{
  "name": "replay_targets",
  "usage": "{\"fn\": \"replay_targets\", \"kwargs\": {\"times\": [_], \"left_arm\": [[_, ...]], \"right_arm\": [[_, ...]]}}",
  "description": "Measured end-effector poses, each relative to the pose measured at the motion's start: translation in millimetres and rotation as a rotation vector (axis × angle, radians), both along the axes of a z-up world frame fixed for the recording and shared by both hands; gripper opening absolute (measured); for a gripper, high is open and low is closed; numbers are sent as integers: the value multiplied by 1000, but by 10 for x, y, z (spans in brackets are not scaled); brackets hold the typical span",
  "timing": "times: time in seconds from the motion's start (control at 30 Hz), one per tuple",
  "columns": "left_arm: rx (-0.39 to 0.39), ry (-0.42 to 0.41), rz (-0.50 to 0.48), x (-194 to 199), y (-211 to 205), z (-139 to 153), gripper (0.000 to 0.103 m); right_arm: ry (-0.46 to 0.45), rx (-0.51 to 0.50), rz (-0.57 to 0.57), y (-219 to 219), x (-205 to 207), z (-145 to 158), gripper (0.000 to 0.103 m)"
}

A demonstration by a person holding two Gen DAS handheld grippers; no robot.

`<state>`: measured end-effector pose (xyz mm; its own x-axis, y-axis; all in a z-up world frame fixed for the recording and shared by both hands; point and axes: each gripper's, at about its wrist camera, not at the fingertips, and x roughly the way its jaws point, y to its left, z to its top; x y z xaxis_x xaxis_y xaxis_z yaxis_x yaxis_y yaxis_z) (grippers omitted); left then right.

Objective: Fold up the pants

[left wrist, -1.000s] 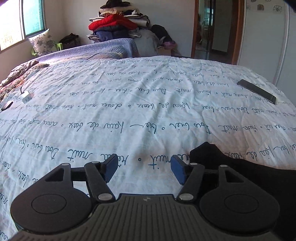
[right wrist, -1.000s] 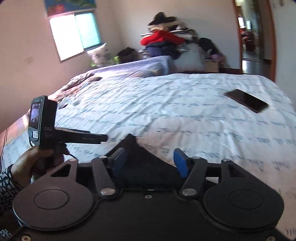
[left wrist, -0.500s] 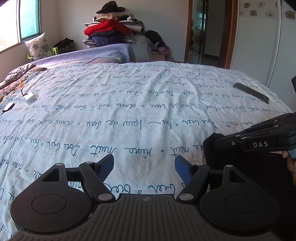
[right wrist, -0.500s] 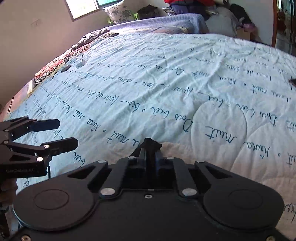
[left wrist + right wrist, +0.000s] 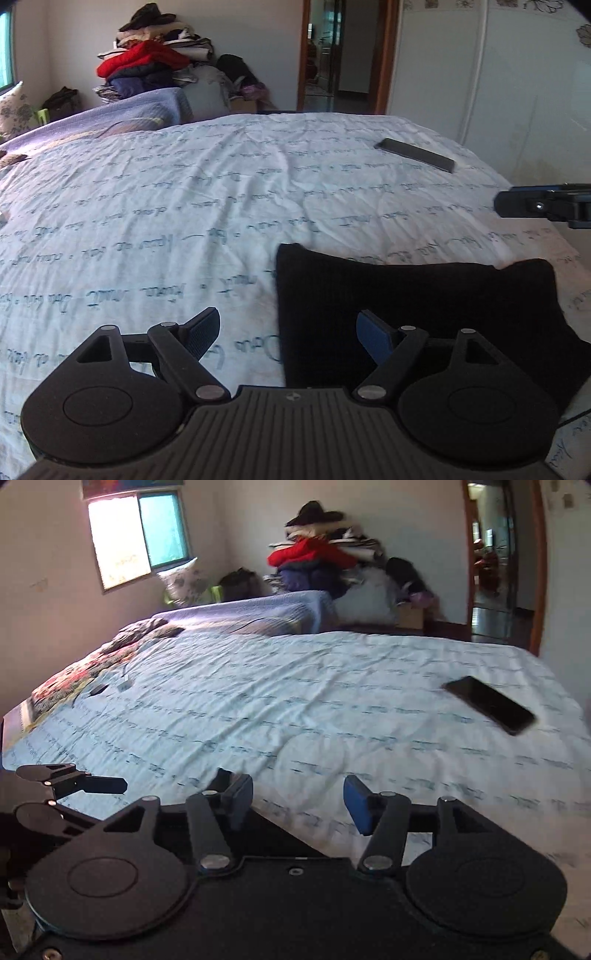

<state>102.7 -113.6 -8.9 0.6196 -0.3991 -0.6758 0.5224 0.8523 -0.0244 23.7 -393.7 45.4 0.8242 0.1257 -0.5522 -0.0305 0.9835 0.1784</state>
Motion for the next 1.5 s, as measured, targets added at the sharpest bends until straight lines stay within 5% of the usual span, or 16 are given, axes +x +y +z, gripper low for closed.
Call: {"fn": "replay_targets", "kwargs": {"times": [0.17,0.3,0.47,0.53,0.57,0.7,0.87,0.9,0.97,1.27,1.37,1.5], "left_arm": [[15,9,-136,-285,-471,-96,84],[93,-31,-226,-507,-812,-242,84],[162,-129,-220,-666,-954,-327,86],[162,-125,-215,-654,-967,-334,87],[159,-114,-209,-639,-964,-330,87],[123,-78,-202,-584,-899,-286,89],[126,-45,-185,-546,-926,-332,92],[122,-48,-189,-560,-913,-318,92],[106,-47,-203,-592,-871,-282,92],[40,22,-220,-654,-877,-246,92],[37,34,-231,-723,-927,-274,93],[42,31,-246,-824,-973,-302,93]], "right_arm": [[9,100,-188,-524,-627,-202,56],[16,251,-173,-638,-671,-479,56],[24,353,-110,-645,-457,-662,56],[37,448,-108,-729,-382,-753,40],[34,481,-113,-762,-362,-783,11],[-6,413,-181,-755,-435,-729,3],[78,311,-236,-693,-305,-819,7],[65,278,-259,-688,-372,-777,21],[29,223,-308,-680,-565,-650,29],[33,168,-211,-169,-1338,-503,31],[38,140,-187,-18,-1364,-571,52],[43,70,-189,95,-1360,-597,47]]}}
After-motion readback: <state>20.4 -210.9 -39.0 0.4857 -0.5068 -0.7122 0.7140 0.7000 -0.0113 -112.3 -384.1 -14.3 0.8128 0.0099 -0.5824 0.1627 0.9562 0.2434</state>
